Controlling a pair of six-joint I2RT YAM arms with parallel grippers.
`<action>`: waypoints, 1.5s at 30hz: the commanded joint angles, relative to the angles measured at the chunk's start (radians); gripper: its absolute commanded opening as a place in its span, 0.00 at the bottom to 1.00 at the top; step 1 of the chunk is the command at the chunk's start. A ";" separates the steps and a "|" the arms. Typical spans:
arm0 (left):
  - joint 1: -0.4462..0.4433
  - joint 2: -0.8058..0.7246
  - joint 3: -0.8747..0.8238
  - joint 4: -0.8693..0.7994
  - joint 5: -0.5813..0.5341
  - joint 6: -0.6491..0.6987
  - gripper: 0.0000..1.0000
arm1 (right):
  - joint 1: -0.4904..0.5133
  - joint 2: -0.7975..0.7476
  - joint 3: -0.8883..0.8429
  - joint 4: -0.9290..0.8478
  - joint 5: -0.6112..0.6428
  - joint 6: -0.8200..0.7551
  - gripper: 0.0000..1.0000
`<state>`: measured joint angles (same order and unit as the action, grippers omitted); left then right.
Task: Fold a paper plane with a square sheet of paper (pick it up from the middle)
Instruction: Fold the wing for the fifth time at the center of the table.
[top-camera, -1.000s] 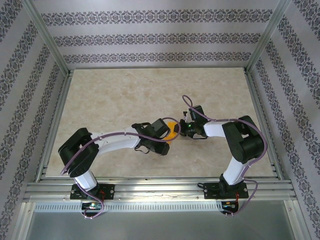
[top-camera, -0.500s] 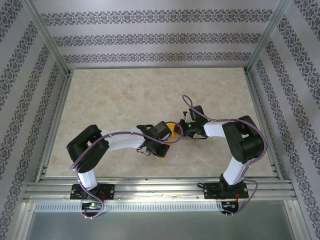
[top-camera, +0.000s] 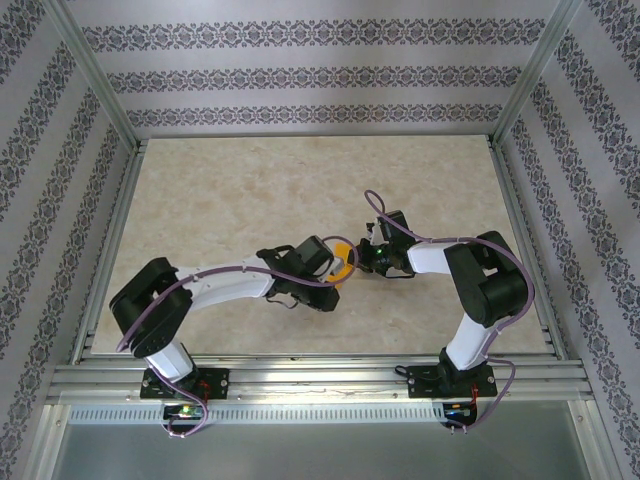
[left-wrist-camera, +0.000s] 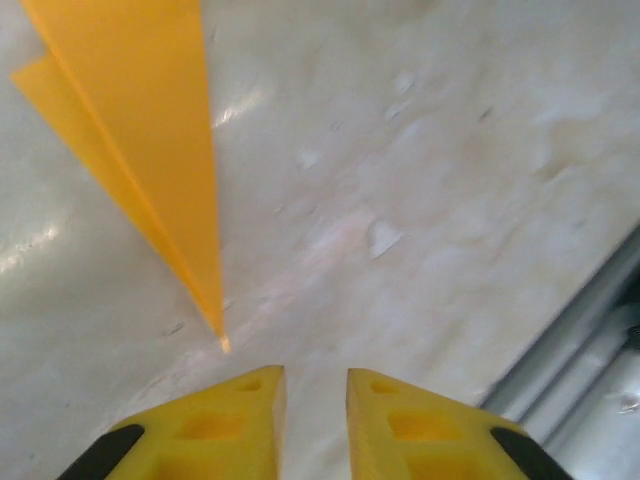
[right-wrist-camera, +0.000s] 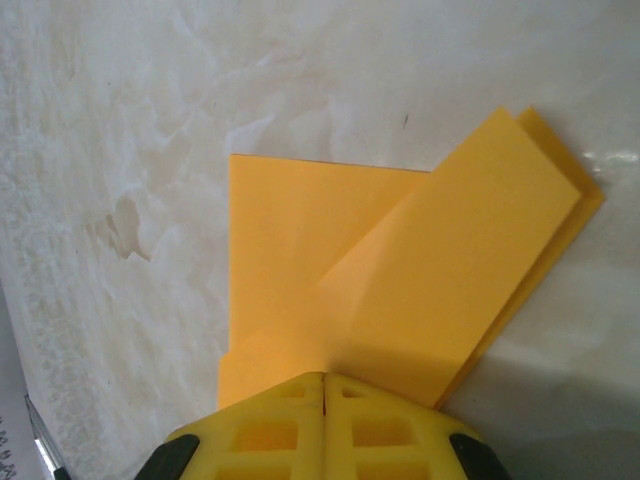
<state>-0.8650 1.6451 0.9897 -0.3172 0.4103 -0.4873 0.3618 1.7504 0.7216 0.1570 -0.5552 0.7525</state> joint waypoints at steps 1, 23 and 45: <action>0.045 0.005 -0.026 0.181 0.134 -0.089 0.10 | -0.003 0.054 -0.014 -0.076 0.075 -0.022 0.00; 0.113 0.160 -0.178 0.456 0.262 -0.255 0.04 | -0.006 0.050 -0.014 -0.085 0.072 -0.027 0.00; 0.120 -0.027 -0.217 0.499 0.231 -0.302 0.05 | -0.006 0.057 -0.019 -0.083 0.074 -0.027 0.00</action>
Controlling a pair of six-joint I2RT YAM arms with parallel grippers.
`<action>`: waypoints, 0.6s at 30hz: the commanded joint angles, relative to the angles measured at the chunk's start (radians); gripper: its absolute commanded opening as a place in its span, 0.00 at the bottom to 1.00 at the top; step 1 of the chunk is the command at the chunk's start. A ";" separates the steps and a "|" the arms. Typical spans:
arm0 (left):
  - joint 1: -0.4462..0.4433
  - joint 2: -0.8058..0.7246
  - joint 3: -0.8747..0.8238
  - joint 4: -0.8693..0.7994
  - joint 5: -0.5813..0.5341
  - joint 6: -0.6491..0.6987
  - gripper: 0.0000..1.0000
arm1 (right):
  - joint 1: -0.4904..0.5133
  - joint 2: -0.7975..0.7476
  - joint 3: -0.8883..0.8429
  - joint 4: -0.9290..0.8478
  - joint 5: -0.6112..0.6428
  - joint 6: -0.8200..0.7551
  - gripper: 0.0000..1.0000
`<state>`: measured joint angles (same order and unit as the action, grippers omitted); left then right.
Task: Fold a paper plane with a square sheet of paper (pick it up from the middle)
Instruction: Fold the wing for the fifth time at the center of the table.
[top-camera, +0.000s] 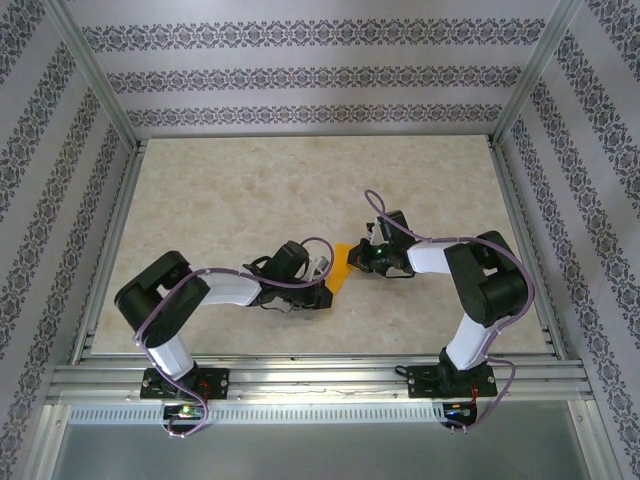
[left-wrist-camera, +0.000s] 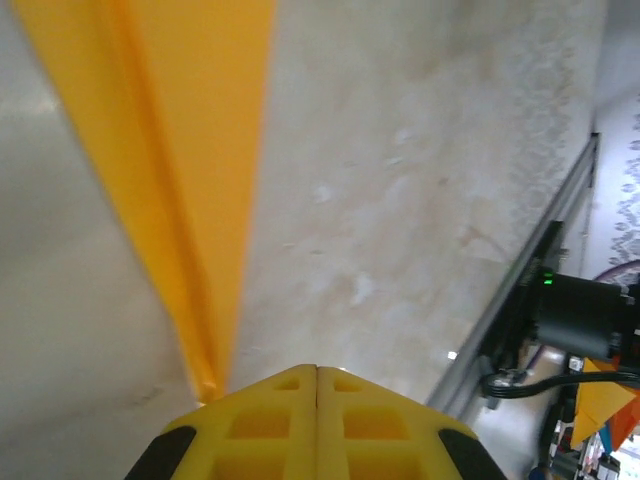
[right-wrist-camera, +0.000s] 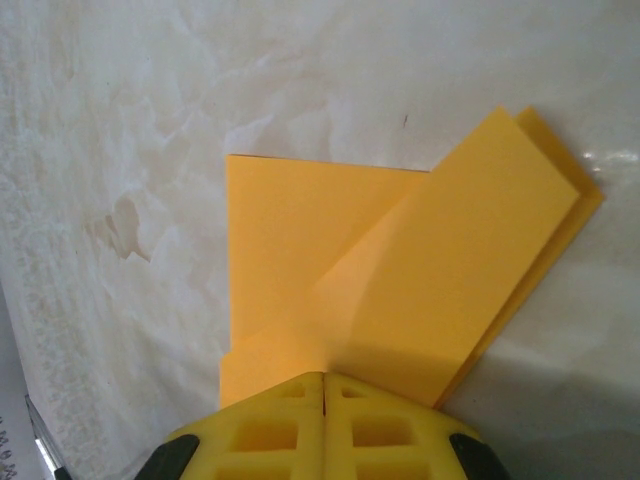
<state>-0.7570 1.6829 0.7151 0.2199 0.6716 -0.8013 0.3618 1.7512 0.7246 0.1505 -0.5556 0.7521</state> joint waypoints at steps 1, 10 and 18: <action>0.018 -0.064 0.084 -0.062 -0.035 0.025 0.04 | -0.006 0.055 -0.022 -0.077 0.075 -0.027 0.00; 0.067 0.128 0.213 -0.055 0.042 0.021 0.01 | -0.004 0.055 -0.017 -0.077 0.071 -0.025 0.00; 0.065 0.185 0.118 -0.023 0.044 0.014 0.00 | -0.004 0.052 -0.018 -0.080 0.070 -0.025 0.00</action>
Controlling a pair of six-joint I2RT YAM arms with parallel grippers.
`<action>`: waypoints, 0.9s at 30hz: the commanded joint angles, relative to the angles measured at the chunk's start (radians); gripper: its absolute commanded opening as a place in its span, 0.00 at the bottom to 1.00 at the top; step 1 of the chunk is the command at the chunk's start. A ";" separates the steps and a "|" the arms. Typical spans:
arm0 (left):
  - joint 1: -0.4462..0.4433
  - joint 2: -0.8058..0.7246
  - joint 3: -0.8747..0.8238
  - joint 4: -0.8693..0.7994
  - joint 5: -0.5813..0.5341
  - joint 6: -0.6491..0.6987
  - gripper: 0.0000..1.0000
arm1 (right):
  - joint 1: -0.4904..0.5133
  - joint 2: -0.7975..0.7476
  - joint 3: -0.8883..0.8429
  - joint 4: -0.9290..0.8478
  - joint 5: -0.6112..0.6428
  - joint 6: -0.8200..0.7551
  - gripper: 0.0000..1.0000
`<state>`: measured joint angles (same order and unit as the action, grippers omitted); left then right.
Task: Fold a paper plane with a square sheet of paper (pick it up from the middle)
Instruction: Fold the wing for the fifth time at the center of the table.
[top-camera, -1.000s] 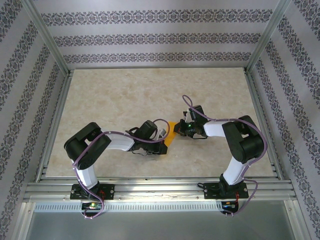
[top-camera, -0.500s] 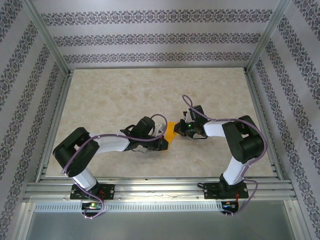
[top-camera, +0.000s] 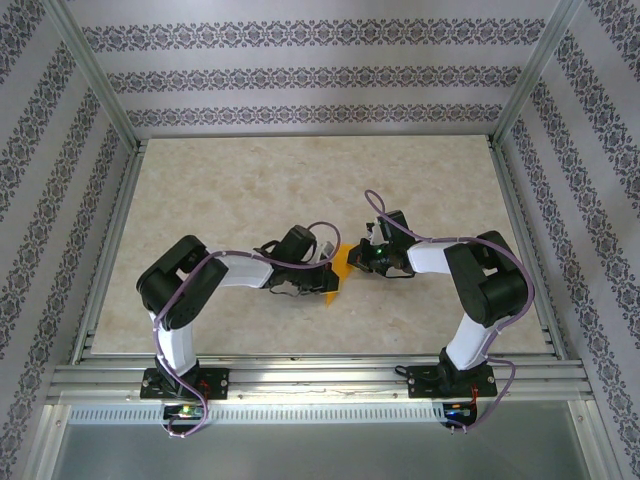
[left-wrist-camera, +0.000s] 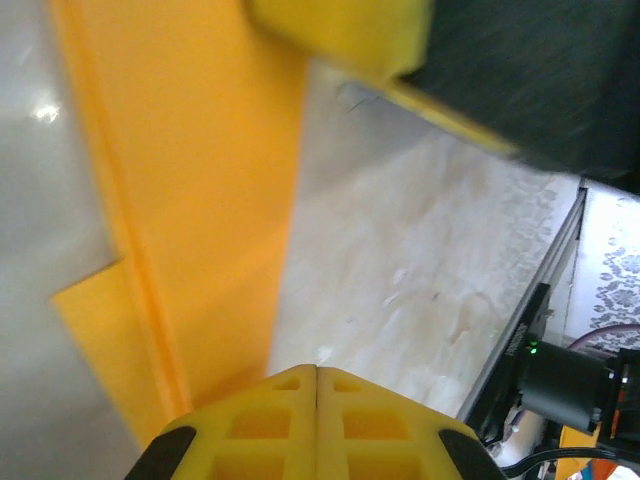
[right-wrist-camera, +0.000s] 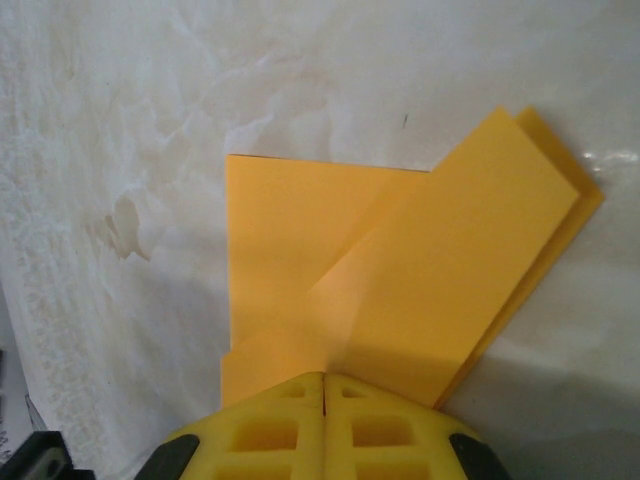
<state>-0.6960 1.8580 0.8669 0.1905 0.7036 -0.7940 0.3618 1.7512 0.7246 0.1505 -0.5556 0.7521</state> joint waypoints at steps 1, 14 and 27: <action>0.004 0.011 -0.053 0.004 0.010 0.009 0.00 | -0.005 0.053 -0.018 -0.080 0.071 -0.025 0.00; 0.000 -0.052 -0.113 -0.158 0.022 0.130 0.00 | -0.006 0.056 -0.015 -0.086 0.074 -0.027 0.00; 0.000 -0.154 0.006 -0.301 -0.070 0.220 0.00 | -0.004 0.060 -0.008 -0.086 0.069 -0.027 0.00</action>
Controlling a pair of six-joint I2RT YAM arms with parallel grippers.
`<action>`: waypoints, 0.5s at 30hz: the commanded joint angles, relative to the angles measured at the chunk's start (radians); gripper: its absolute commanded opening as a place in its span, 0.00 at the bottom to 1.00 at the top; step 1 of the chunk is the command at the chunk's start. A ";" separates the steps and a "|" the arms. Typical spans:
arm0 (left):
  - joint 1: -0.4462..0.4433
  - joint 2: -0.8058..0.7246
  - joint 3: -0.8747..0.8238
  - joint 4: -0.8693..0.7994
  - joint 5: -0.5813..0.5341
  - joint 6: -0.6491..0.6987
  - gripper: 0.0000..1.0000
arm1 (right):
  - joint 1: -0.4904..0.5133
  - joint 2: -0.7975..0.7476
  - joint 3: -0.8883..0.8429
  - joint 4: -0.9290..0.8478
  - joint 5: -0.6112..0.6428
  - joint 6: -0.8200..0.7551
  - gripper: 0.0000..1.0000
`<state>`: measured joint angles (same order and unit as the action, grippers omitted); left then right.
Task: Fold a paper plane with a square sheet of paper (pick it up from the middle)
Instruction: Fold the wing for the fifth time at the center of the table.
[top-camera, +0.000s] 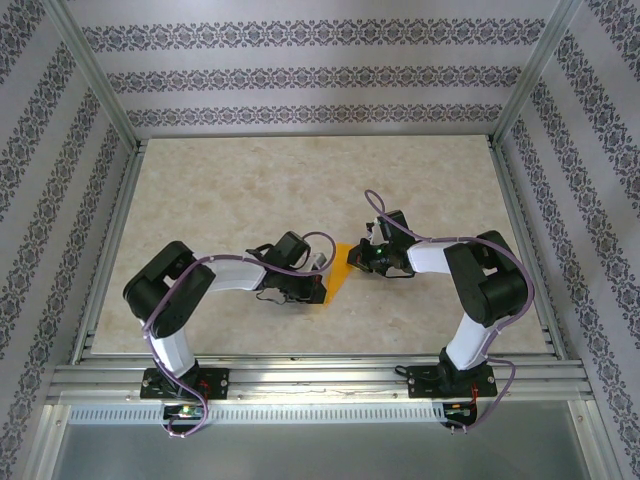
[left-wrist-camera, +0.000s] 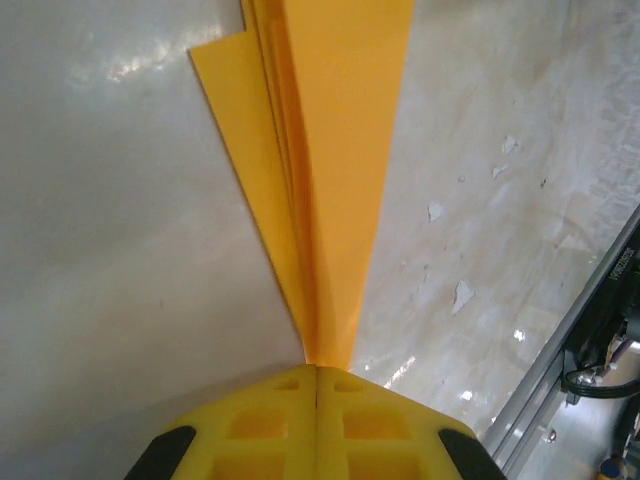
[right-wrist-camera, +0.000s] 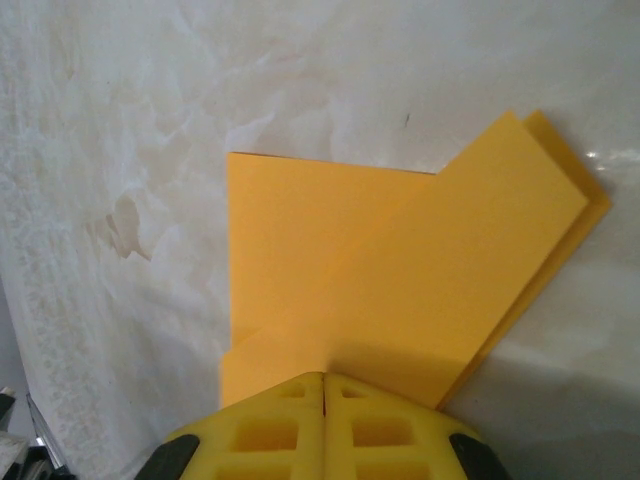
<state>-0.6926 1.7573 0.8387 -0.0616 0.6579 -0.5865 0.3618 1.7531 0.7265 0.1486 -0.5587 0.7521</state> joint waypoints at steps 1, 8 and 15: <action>-0.004 -0.064 0.039 -0.028 -0.025 -0.001 0.01 | -0.004 0.059 -0.010 -0.084 0.072 -0.027 0.00; 0.005 0.023 0.131 0.086 -0.027 -0.079 0.01 | -0.004 0.059 -0.009 -0.081 0.069 -0.022 0.00; 0.012 0.158 0.209 0.113 -0.046 -0.106 0.01 | -0.001 0.054 -0.009 -0.083 0.062 -0.020 0.00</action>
<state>-0.6914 1.8721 1.0218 0.0322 0.6262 -0.6716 0.3618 1.7557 0.7311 0.1459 -0.5598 0.7525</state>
